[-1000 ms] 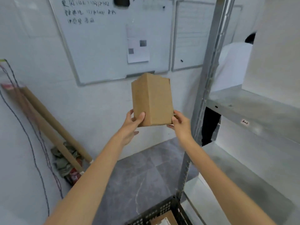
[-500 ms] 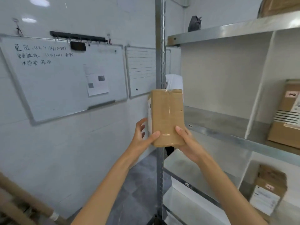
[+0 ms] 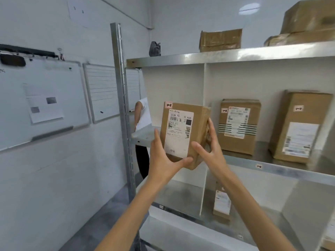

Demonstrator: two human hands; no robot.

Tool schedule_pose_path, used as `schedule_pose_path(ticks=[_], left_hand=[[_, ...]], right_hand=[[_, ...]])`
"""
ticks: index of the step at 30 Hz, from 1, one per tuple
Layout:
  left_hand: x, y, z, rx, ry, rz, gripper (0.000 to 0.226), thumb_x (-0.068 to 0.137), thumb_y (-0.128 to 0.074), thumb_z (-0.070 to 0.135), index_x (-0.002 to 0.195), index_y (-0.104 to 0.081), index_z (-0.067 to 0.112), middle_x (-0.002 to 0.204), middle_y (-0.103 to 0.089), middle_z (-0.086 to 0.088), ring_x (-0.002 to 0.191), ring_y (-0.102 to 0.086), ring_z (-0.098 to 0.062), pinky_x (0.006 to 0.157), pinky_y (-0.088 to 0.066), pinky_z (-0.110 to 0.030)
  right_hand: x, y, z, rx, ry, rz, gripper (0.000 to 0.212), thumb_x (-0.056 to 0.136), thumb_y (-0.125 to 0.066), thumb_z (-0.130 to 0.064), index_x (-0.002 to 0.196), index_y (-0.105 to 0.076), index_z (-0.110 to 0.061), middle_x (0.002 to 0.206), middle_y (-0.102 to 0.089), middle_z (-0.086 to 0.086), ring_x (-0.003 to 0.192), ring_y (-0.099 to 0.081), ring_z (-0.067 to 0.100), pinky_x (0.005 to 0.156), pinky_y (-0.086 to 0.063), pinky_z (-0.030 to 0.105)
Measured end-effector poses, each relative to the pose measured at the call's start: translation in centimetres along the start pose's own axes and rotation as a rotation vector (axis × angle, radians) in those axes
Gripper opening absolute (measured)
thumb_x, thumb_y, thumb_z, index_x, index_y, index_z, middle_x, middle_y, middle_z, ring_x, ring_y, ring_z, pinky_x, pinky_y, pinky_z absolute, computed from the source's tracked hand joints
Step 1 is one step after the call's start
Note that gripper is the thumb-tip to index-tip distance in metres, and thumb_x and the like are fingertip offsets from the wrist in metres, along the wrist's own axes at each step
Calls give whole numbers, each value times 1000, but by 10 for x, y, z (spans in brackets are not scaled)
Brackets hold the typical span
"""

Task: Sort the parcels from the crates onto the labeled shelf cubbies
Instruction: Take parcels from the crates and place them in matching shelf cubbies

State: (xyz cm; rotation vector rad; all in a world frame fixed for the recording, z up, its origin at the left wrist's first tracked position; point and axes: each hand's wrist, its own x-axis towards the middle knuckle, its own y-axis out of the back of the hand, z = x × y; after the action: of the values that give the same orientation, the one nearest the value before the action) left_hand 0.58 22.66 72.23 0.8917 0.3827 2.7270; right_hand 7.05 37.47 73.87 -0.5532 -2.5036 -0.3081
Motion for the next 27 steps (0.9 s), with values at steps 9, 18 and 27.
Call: schedule_pose_path(ticks=[9, 18, 27], left_hand=[[-21, -65, 54, -282, -118, -149, 47, 80, -58, 46, 124, -42, 46, 116, -48, 9, 103, -53, 2, 80, -52, -14], [-43, -120, 80, -349, -189, -223, 58, 76, -66, 35, 131, -56, 19, 113, -55, 16, 103, -59, -16, 91, -52, -24], [-46, -157, 91, -411, -156, -255, 57, 70, -73, 32, 124, -62, 17, 112, -57, 19, 111, -54, -6, 95, -49, -21]], right_hand=[[-39, 134, -15, 186, -66, -14, 91, 60, -82, -50, 136, -32, -53, 141, -48, -7, 127, -50, 20, 98, -48, 47], [-80, 211, -18, 197, -119, -41, 99, 66, -82, -40, 143, -21, -47, 148, -40, 0, 134, -42, 24, 103, -44, 45], [-94, 251, -16, 170, -119, -20, 95, 70, -75, -29, 145, -19, -44, 149, -38, 3, 136, -39, 26, 105, -41, 46]])
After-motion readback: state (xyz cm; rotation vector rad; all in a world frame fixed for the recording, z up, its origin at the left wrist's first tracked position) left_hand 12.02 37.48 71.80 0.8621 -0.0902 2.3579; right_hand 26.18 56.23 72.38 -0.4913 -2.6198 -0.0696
